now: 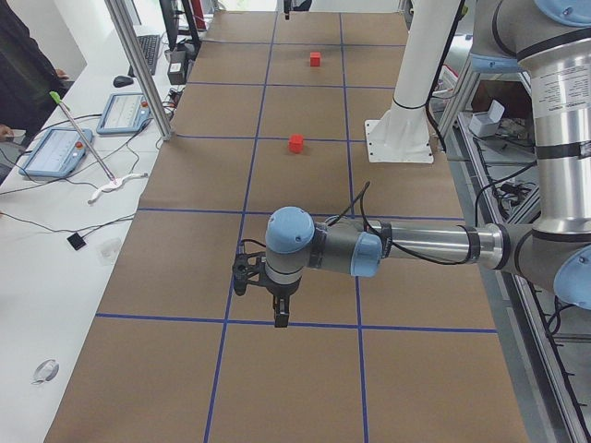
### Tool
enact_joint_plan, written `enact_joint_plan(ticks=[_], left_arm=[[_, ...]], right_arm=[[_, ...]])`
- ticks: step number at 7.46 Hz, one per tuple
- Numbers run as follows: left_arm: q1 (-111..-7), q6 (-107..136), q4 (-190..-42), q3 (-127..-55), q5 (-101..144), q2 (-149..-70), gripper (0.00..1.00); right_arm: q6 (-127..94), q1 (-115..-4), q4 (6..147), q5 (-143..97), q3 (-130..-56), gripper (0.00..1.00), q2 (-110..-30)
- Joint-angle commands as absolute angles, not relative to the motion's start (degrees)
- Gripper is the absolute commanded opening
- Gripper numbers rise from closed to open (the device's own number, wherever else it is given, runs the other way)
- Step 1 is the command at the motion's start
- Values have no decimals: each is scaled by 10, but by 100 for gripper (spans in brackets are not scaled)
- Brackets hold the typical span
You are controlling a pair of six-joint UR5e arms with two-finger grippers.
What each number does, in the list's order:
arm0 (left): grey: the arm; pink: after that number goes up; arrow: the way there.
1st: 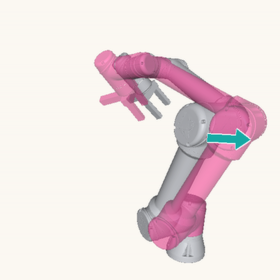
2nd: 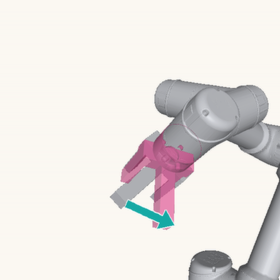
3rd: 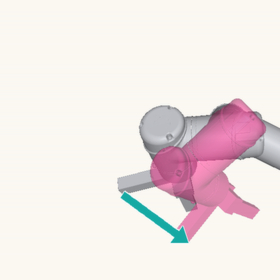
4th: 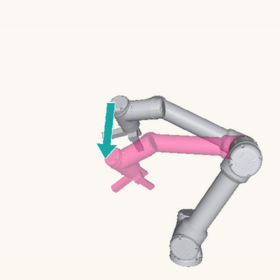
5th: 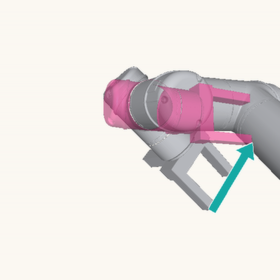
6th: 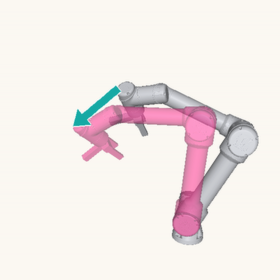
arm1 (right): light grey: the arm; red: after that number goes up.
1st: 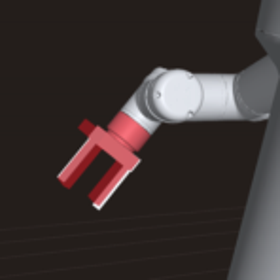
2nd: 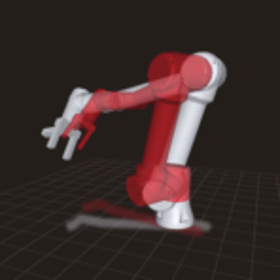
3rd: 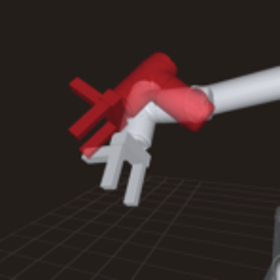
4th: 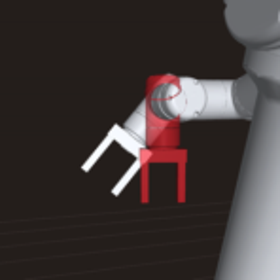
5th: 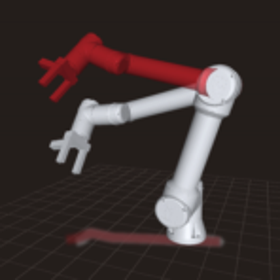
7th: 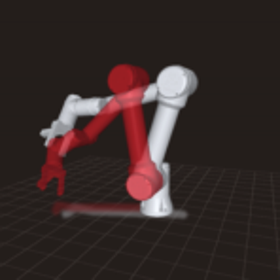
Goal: Form red blocks into L shape at center
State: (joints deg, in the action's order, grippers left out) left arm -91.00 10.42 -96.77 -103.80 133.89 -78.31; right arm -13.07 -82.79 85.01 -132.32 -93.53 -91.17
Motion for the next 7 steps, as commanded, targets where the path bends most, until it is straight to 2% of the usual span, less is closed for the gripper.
enact_joint_plan(ticks=[1, 4, 7], left_arm=[[-911, 106, -969, -1036, 1344, -780, 100], [-910, 104, -976, -1035, 1350, -768, 100], [-910, 103, -976, -1034, 1358, -768, 100]], right_arm=[[-131, -828, 850, -1325, -941, 100, -919], [-134, -826, 840, -1327, -943, 100, -916], [-137, -815, 716, -1331, -942, 100, -959]])
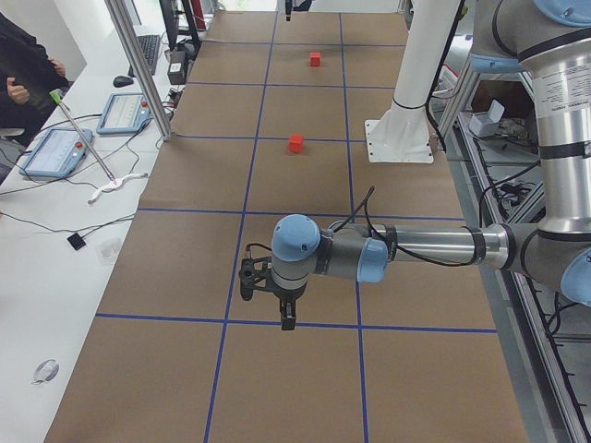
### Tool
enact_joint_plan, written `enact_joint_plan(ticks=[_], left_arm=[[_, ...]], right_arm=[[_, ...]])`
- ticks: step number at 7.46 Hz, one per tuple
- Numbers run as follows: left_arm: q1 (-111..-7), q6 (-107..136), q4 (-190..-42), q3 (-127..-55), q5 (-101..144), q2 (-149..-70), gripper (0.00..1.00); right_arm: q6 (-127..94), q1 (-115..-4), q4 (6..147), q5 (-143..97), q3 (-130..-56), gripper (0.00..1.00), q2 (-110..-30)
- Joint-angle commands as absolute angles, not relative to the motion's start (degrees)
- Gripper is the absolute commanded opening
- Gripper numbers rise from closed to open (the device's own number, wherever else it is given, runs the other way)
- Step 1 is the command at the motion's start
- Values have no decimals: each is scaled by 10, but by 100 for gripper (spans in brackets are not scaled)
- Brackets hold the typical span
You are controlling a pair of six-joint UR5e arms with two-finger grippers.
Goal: Form red blocks into L shape at center
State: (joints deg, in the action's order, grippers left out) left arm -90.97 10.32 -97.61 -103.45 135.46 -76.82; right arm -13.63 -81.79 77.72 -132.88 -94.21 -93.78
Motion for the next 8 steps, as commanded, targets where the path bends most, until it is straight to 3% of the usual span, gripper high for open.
enact_joint_plan(ticks=[1, 4, 8], left_arm=[[-910, 103, -976, -1035, 1358, -768, 100], [-910, 103, -988, -1038, 1358, -768, 100], [-910, 102, -991, -1034, 1358, -767, 100]], right_arm=[[-168, -800, 670, -1331, -942, 100, -978], [-371, -709, 572, -1327, -955, 100, -994], [-449, -614, 573, -1319, -1051, 98, -1057]])
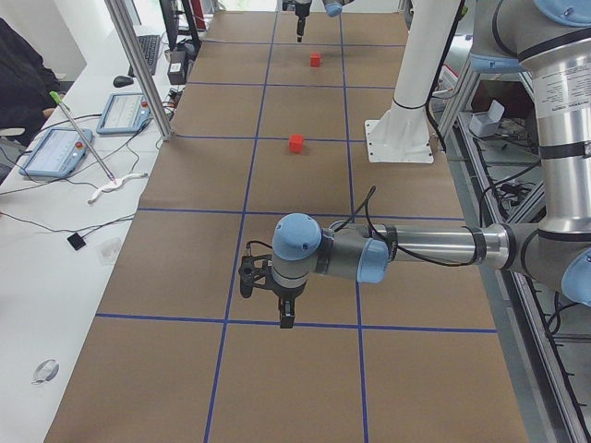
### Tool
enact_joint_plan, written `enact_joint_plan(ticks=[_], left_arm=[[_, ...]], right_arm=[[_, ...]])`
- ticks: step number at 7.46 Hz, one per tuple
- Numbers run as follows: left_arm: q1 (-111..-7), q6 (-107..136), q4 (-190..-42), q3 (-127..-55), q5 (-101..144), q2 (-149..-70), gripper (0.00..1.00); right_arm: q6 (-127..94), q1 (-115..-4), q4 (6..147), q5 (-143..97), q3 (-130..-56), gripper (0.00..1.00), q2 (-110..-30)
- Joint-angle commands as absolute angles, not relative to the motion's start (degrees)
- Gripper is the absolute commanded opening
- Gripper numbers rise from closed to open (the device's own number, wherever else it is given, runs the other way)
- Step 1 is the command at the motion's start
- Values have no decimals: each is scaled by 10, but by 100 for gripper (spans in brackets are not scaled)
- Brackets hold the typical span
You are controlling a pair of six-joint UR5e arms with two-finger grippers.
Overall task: Form red blocks into L shape at center
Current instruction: 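Lower the right gripper onto the red cube on its side and grasp it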
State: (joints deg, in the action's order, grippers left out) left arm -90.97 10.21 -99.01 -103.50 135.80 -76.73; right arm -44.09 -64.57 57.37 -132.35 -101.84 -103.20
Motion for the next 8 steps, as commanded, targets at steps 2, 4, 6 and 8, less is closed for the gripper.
enact_joint_plan(ticks=[2, 4, 6, 8], left_arm=[[-910, 102, -990, -1034, 1358, -767, 100], [-910, 102, -990, -1034, 1359, -767, 100], [-910, 102, -991, -1034, 1359, -767, 100], [-910, 103, -995, -1034, 1375, -767, 100]], right_arm=[[-461, -572, 574, -1302, -1057, 97, -1064], [-480, -535, 573, -1281, -1046, 97, -1060], [-482, -526, 573, -1276, -1042, 97, -1057], [-484, -520, 572, -1274, -1027, 97, -1056]])
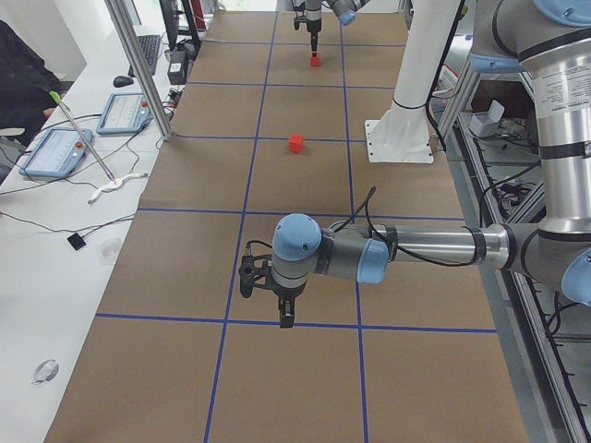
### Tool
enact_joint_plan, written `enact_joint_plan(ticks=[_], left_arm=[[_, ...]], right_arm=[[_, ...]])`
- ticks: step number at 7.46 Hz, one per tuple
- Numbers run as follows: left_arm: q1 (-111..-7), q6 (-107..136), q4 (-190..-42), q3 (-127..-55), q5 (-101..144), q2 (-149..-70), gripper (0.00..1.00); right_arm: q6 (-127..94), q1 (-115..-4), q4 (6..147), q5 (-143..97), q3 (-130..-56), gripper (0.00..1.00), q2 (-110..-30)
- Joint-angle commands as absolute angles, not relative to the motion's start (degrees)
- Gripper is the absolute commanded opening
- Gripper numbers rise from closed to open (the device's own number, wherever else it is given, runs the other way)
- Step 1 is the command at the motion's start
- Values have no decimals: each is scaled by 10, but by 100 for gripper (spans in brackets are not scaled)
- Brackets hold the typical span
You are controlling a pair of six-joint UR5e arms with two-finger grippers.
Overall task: Form red blocks into L shape at center
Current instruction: 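Lower the right gripper onto the red cube on its side and grasp it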
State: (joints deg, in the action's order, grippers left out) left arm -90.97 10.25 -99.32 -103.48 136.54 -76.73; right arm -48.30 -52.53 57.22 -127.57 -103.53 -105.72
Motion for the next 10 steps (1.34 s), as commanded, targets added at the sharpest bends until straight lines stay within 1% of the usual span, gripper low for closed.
enact_joint_plan(ticks=[1, 2, 3, 4, 6, 7, 9, 10], left_arm=[[-910, 103, -997, -1034, 1375, -767, 100], [-910, 103, -997, -1035, 1375, -767, 100], [-910, 103, -997, -1035, 1375, -767, 100], [-910, 103, -997, -1035, 1375, -767, 100], [-910, 103, -997, -1035, 1375, -767, 100], [-910, 103, -997, -1036, 1375, -767, 100], [-910, 104, -997, -1038, 1392, -767, 100], [-910, 105, -998, -1038, 1408, -767, 100]], right_arm=[[-484, -515, 572, -1273, -1013, 97, -1041], [-496, -511, 572, -1274, -1003, 97, -1031], [-499, -504, 571, -1274, -1004, 90, -1031], [-498, -502, 571, -1274, -1003, 67, -1031], [-492, -502, 571, -1274, -1010, 0, -1032], [-490, -504, 570, -1277, -1024, 0, -1034], [-498, -514, 584, -1285, -1093, 0, -1035], [-499, -508, 618, -1284, -1118, 0, -1024]])
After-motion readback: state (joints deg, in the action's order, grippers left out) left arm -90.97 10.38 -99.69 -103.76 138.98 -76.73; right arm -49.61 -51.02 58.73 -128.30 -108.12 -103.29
